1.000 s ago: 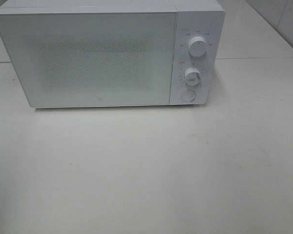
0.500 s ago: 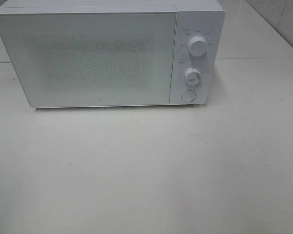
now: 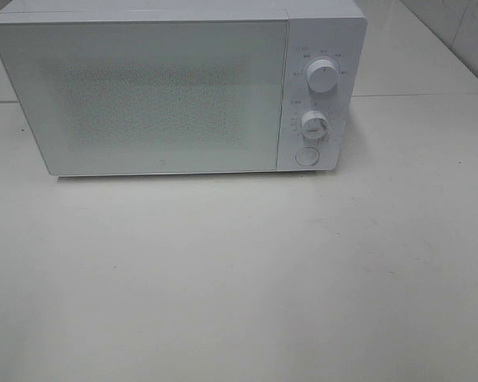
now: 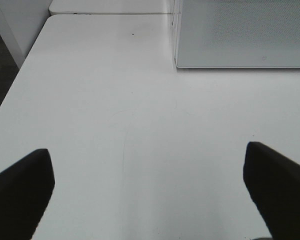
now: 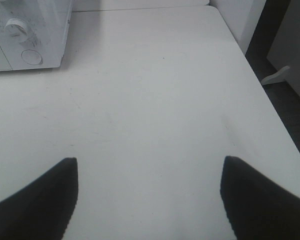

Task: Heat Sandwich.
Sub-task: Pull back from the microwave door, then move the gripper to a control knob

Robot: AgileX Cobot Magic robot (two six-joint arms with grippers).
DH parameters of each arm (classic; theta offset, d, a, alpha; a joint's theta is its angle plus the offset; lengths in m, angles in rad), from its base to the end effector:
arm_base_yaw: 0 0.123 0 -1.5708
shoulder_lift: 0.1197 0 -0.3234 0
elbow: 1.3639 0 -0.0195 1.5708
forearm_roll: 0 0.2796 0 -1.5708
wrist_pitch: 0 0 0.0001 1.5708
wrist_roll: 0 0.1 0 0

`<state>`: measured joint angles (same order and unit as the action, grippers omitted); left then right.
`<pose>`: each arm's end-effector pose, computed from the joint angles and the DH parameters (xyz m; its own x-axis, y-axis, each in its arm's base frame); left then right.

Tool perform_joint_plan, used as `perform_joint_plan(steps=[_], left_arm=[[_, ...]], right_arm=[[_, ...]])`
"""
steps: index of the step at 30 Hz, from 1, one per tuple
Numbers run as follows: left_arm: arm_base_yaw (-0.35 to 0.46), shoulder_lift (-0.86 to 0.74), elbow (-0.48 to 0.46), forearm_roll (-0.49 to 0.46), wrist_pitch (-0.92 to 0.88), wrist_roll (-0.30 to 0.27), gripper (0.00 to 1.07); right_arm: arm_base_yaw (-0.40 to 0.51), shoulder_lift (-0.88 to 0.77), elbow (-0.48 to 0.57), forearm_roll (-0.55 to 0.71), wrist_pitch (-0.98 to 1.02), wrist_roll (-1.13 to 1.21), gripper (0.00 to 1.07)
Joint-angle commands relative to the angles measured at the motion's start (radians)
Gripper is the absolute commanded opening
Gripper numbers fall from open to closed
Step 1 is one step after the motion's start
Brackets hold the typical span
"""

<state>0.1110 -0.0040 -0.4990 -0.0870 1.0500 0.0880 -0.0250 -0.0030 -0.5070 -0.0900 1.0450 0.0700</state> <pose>-0.0095 -0.0086 0.2879 -0.4411 -0.0044 -0.8975 -0.0236 0.9997 0.0067 -0.0113 -0.0075 0.2909 -0.4288 0.0354 -0.9027 0.1057 0.9943 -0.0112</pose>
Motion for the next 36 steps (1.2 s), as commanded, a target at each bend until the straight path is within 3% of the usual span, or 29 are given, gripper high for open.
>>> perform_joint_plan(steps=[1,36], left_arm=[[0.003,-0.026,0.004,-0.007,-0.014,0.001,0.97],[0.003,-0.026,0.004,-0.007,-0.014,0.001,0.97]], right_arm=[[-0.005,-0.017,0.001,0.001,-0.009,-0.008,0.76],[-0.005,-0.017,0.001,0.002,-0.009,-0.006,0.76]])
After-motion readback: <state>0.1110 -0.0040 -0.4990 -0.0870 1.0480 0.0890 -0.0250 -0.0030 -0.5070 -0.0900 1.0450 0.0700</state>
